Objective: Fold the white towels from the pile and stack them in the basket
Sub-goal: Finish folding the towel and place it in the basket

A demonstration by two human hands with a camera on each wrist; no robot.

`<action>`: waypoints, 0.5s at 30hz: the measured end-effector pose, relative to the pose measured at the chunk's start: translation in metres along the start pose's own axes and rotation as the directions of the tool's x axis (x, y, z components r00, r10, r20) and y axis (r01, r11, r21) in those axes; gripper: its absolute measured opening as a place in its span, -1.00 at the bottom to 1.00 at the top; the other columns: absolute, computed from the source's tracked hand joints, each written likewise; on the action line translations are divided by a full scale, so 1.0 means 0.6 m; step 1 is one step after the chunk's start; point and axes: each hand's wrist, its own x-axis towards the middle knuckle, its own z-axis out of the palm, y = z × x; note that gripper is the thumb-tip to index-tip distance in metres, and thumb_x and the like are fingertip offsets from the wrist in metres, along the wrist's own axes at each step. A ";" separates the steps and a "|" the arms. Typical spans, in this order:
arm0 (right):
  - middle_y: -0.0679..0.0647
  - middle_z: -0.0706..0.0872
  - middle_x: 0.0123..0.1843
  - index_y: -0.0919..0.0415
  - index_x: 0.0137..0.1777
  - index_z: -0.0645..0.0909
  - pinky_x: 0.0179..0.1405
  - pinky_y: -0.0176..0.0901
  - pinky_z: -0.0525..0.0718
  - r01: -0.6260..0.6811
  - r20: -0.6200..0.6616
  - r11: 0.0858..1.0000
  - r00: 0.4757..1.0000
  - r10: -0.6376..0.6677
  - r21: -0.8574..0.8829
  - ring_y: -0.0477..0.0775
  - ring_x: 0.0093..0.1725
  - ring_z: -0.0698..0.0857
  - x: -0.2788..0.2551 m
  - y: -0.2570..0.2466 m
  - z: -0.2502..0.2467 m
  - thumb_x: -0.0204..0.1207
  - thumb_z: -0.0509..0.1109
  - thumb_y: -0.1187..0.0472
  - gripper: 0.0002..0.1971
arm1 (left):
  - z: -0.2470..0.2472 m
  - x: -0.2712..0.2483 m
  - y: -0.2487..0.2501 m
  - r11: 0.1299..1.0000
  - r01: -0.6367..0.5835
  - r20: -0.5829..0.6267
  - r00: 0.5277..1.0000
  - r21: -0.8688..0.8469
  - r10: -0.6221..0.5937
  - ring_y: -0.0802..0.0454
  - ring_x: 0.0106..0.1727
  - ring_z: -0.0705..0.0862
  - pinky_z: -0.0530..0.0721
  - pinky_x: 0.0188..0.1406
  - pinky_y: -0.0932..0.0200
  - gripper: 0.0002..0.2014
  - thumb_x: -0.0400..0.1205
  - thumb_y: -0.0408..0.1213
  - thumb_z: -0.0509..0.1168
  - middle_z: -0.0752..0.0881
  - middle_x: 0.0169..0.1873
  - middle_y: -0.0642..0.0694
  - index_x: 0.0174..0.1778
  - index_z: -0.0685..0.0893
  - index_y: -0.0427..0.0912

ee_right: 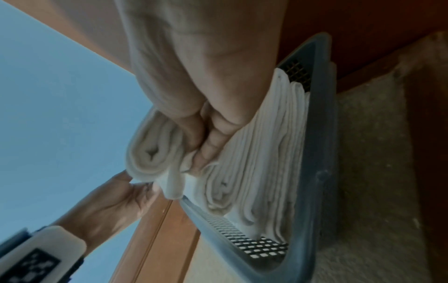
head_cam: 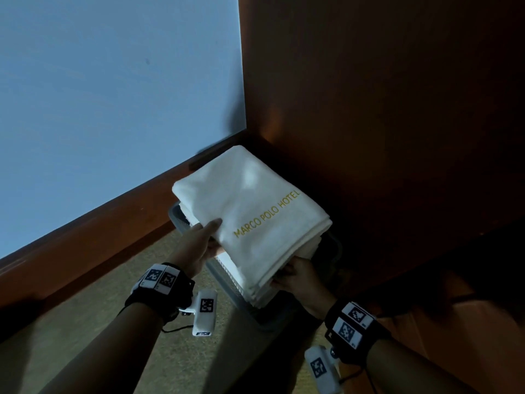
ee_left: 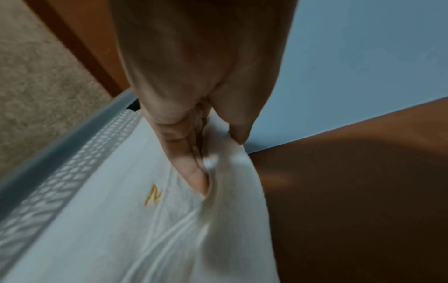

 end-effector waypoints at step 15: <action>0.19 0.77 0.25 0.08 0.42 0.61 -0.24 0.03 0.84 -0.098 -0.336 0.969 0.926 0.172 0.225 0.24 0.18 0.77 0.060 -0.130 -0.086 0.65 0.47 -0.10 -0.57 | -0.038 0.082 0.098 0.995 0.005 -0.196 0.980 0.098 0.014 -0.15 0.09 0.79 0.72 -0.10 0.03 -0.62 0.73 0.07 0.40 0.79 0.07 -0.21 0.11 0.64 -0.23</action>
